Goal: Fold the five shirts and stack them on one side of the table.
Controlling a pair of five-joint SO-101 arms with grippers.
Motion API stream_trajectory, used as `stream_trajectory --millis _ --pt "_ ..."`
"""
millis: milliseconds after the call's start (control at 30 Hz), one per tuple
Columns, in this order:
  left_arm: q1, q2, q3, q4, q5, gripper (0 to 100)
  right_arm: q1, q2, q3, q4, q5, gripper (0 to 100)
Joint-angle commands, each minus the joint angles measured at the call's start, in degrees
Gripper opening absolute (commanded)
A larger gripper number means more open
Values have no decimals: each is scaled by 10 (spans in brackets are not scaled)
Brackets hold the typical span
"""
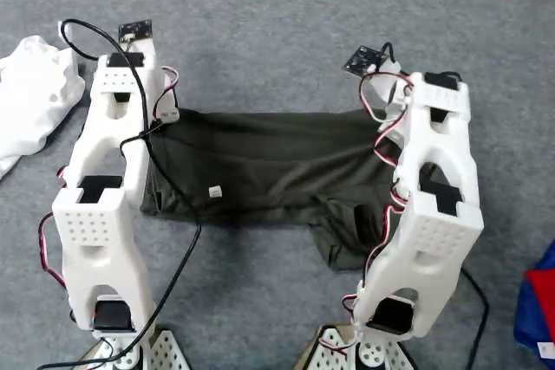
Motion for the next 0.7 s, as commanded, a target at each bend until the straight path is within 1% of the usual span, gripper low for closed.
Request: stream_trajectory --millis 0,67,133,200,300,400,500,667 --pt "-2 -7 -83 58 -3 19 10 -30 -46 60 18 19" --pt "4 -6 -116 97 -3 19 6 -59 -44 85 32 19" --pt "14 -6 -137 135 -21 19 0 -92 -35 101 35 19" --pt "35 -6 -145 176 -46 19 -5 -131 -16 113 40 19" --pt "81 -6 -143 229 -63 19 -22 -205 30 129 50 19" --pt "113 -10 -128 240 -64 19 -37 -297 113 133 73 16" --pt "135 -11 -100 244 -93 19 -51 -405 224 126 100 16" --pt "151 -11 3 239 -112 19 -72 -553 426 68 106 16"
